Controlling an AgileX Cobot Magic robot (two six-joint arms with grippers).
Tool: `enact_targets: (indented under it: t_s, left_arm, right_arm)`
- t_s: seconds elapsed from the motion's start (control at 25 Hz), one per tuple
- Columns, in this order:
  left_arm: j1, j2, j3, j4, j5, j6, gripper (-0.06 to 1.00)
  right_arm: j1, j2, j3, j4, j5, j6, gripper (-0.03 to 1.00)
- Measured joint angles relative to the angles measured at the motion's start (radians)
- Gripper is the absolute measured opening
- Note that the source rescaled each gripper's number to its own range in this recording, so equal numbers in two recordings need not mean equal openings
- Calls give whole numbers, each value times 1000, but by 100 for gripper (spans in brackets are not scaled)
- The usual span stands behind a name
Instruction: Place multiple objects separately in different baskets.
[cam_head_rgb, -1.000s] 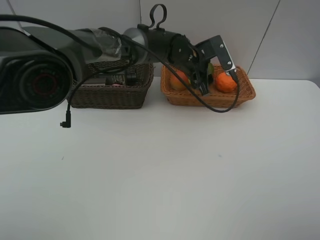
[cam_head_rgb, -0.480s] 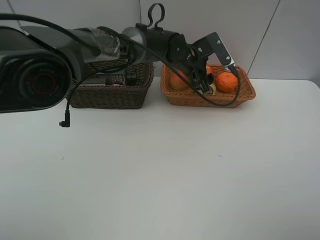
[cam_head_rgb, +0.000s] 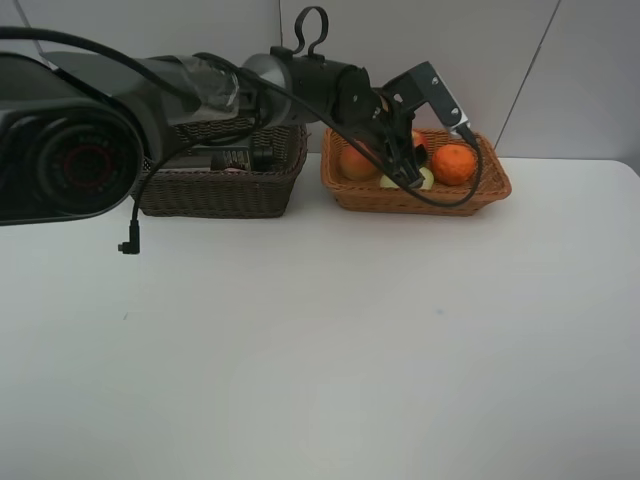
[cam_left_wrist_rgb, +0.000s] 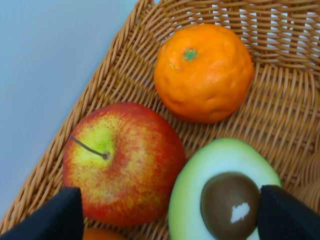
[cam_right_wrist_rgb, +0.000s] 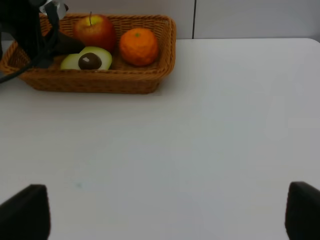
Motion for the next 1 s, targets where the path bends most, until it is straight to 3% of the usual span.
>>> enact_targets:
  t_s: [0.28, 0.44, 0.72, 1.0]
  left_arm:
    - [0, -21, 0, 0, 17, -10, 92]
    - [0, -68, 0, 0, 95, -49, 92]
    - [2, -181, 0, 10, 308, -196, 92]
    - [2, -307, 0, 138, 589, -372, 92]
  right_arm:
    - [0, 0, 0, 0, 0, 0, 100]
    - [0, 0, 0, 0, 0, 0, 100]
    - [0, 0, 0, 0, 0, 0, 100]
    - [0, 0, 0, 0, 0, 0, 100]
